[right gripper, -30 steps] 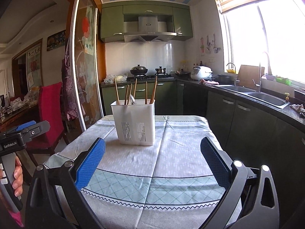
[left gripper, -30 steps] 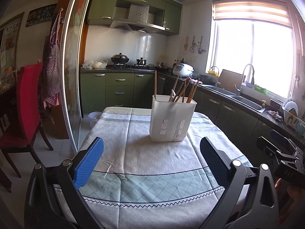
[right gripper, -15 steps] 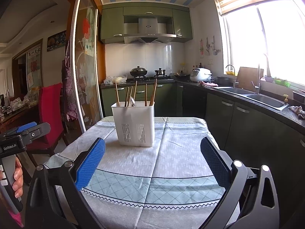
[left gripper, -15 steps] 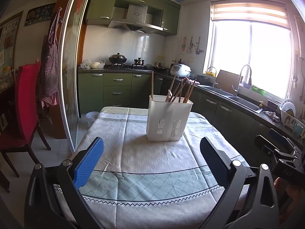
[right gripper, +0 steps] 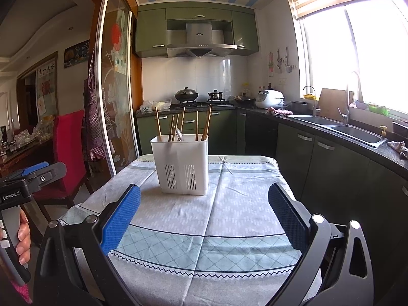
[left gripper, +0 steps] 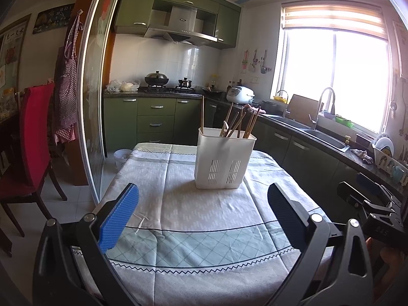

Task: Organize utensils

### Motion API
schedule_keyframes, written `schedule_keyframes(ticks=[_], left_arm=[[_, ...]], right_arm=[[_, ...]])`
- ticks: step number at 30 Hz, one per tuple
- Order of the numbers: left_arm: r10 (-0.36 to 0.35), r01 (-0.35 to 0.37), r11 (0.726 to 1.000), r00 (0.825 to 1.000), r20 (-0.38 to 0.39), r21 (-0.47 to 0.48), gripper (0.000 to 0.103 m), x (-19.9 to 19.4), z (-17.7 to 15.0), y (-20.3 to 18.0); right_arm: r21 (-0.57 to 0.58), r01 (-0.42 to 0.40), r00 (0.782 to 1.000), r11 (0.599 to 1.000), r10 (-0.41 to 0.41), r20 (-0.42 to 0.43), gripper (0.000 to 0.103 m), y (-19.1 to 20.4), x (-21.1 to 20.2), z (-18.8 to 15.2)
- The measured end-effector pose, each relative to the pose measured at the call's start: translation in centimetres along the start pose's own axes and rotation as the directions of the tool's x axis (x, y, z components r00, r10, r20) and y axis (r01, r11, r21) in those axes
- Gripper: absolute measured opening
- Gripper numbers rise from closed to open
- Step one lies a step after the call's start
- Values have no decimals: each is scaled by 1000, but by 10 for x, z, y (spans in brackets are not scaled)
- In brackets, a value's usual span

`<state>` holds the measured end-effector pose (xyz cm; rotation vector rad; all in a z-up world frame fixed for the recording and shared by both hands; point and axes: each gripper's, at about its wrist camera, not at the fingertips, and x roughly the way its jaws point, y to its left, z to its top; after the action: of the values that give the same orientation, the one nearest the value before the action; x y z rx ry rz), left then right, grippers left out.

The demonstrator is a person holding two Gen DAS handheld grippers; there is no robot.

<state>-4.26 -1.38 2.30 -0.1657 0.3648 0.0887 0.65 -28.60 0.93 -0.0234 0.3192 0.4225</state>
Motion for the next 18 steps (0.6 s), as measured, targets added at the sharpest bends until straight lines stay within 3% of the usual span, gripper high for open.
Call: schedule_keyframes(ticks=[15, 18], left_arm=[[16, -18, 999, 999, -32, -39, 96, 3, -2, 7], [-8, 6, 999, 999, -38, -41, 96, 4, -2, 9]], right_arm=[[-5, -1, 1000, 1000, 1, -5, 98, 3, -1, 0], [-5, -1, 1000, 1000, 1, -5, 98, 3, -1, 0]])
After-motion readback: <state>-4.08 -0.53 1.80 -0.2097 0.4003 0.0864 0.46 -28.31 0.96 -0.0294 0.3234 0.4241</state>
